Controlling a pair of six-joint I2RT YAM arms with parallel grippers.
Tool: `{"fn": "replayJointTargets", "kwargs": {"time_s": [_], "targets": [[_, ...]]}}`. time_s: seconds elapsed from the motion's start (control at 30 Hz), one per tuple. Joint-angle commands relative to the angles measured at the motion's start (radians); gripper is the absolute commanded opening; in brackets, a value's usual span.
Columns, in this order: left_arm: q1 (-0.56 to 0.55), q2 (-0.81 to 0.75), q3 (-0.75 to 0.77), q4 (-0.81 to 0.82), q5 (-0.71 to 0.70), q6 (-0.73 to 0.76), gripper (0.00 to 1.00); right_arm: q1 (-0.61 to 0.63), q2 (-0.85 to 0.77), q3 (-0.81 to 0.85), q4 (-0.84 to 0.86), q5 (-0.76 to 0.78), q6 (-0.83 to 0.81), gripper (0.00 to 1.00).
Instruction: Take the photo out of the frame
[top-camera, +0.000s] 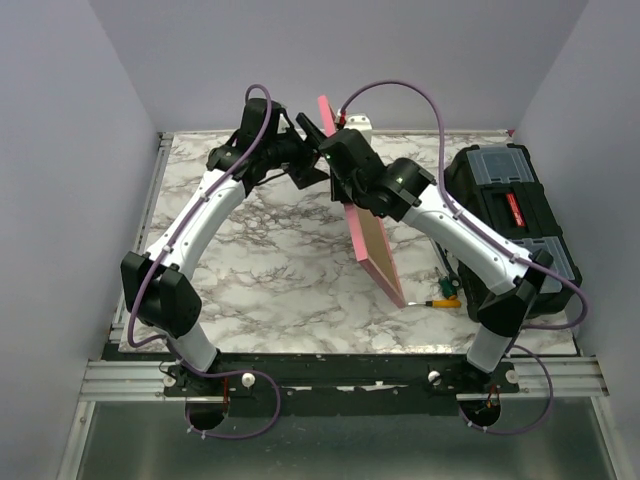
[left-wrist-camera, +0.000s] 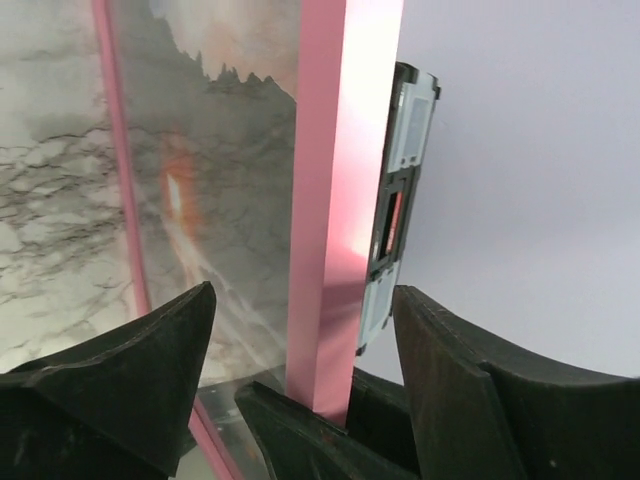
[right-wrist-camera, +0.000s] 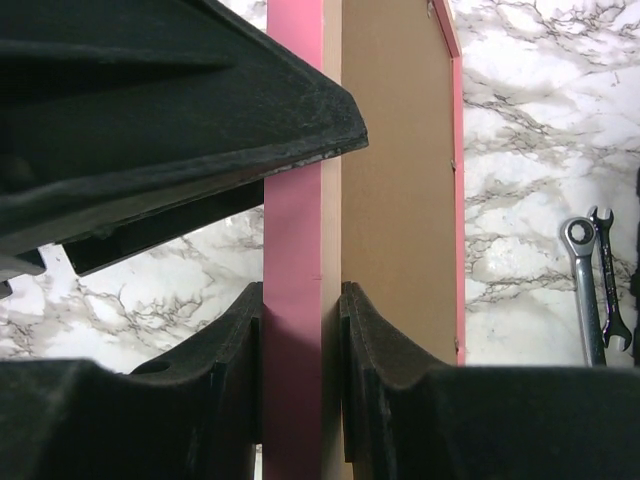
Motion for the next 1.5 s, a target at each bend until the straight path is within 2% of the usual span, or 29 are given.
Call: {"fn": "replayJointTargets", "kwargs": {"time_s": [0.0,0.1,0.17,0.27,0.37,0.43,0.47,0.53,0.57,0.63,0.67,0.73,0.87,1.07,1.27,1.47], "targets": [[-0.003,0.0,0.033,-0.108,-0.072,0.095,0.68,0.037,0.062,-0.003,-0.065,-0.073,0.079,0.01],[-0.003,-0.02,-0.001,-0.117,-0.085,0.116,0.66,0.05,0.075,0.007,-0.069,-0.06,0.079,0.01],[-0.003,-0.032,-0.02,-0.11,-0.088,0.128,0.57,0.061,0.085,0.01,-0.069,-0.051,0.08,0.01],[-0.003,-0.043,-0.035,-0.113,-0.097,0.144,0.53,0.078,0.1,0.022,-0.076,-0.034,0.079,0.01],[-0.003,-0.058,-0.064,-0.074,-0.084,0.151,0.43,0.097,0.118,0.033,-0.082,-0.021,0.074,0.01],[-0.003,-0.064,-0.081,-0.05,-0.066,0.154,0.3,0.104,0.126,0.038,-0.085,-0.023,0.072,0.02],[-0.001,-0.065,-0.085,-0.047,-0.059,0.169,0.24,0.106,0.125,0.037,-0.085,-0.031,0.067,0.06],[0.0,-0.069,-0.088,-0.057,-0.054,0.209,0.17,0.107,0.112,0.031,-0.081,-0.054,0.062,0.35],[0.004,-0.076,-0.103,-0.064,-0.058,0.23,0.16,0.107,0.098,0.019,-0.069,-0.072,0.055,0.54],[0.02,-0.095,-0.157,-0.054,-0.044,0.27,0.16,0.107,0.056,-0.018,-0.02,-0.135,0.035,0.77],[0.031,-0.102,-0.186,-0.044,-0.024,0.289,0.16,0.107,0.029,-0.041,0.003,-0.169,0.028,0.82],[0.056,-0.107,-0.234,-0.057,0.005,0.347,0.08,0.107,-0.021,-0.076,0.058,-0.221,0.016,0.89],[0.104,-0.12,-0.329,-0.087,0.014,0.501,0.0,0.105,-0.126,-0.165,0.146,-0.252,0.014,0.95],[0.227,-0.1,-0.475,-0.029,0.072,0.633,0.0,0.075,-0.25,-0.353,0.214,-0.174,0.005,1.0],[0.314,0.017,-0.418,-0.096,0.057,0.736,0.0,-0.049,-0.336,-0.624,0.293,-0.253,0.018,1.0],[0.372,0.128,-0.352,-0.136,0.07,0.771,0.0,-0.083,-0.382,-0.756,0.347,-0.297,0.016,1.0]]}}
